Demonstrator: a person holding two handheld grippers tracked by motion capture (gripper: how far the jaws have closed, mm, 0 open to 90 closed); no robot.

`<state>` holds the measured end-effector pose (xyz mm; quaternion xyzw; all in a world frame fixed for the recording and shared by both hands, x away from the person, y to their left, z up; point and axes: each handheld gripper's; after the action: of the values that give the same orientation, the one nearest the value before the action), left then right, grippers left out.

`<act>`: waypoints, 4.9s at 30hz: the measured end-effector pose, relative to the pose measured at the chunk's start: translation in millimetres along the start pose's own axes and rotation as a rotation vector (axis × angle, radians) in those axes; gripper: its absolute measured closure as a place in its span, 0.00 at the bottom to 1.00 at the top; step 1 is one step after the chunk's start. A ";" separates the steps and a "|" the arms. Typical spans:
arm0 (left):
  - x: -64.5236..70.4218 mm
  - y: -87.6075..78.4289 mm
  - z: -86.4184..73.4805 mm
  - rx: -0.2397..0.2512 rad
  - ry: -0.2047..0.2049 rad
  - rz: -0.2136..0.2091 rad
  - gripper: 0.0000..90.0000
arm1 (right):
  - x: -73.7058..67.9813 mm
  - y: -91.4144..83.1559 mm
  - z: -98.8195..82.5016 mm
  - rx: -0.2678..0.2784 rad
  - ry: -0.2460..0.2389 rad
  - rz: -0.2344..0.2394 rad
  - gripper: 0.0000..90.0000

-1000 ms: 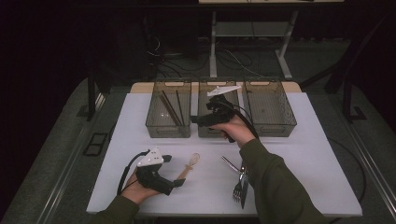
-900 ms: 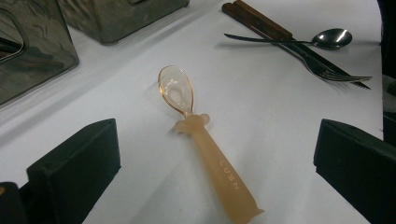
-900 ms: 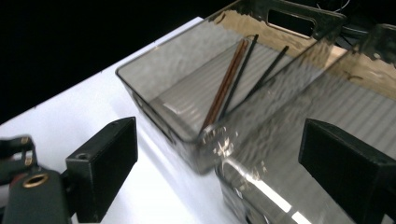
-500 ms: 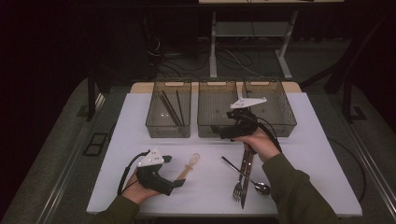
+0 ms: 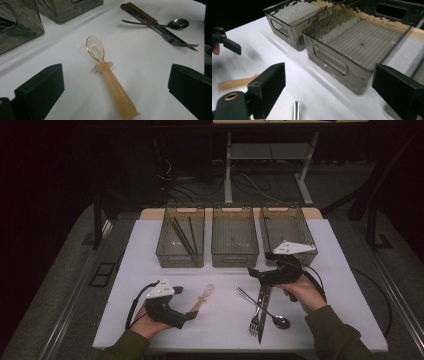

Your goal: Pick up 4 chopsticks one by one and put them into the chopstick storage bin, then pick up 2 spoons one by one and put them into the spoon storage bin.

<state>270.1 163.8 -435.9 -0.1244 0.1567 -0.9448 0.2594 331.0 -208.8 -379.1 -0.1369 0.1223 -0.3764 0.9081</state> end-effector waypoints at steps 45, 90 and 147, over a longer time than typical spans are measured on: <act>-2.9 4.4 3.7 -0.031 0.029 0.046 0.13 | 9.7 -89.8 -95.3 -0.071 0.013 -0.048 0.13; 9.0 25.7 1.4 -0.231 0.030 0.032 0.62 | 8.2 -89.6 -93.9 -0.069 -0.006 -0.054 0.13; 7.2 12.4 17.8 -0.178 0.045 0.012 0.83 | 6.0 -87.4 -94.1 -0.083 -0.018 -0.041 0.13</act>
<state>275.4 145.7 -423.0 -0.1251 0.2467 -0.9281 0.2492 247.7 -287.2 -437.8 -0.1803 0.1268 -0.3882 0.8948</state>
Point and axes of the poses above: each handheld gripper's, and its own axes: y roughly forward along the jaws, z roughly out of its top, x roughly to its right, and after that the axes turned 11 degrees about x, right-handed
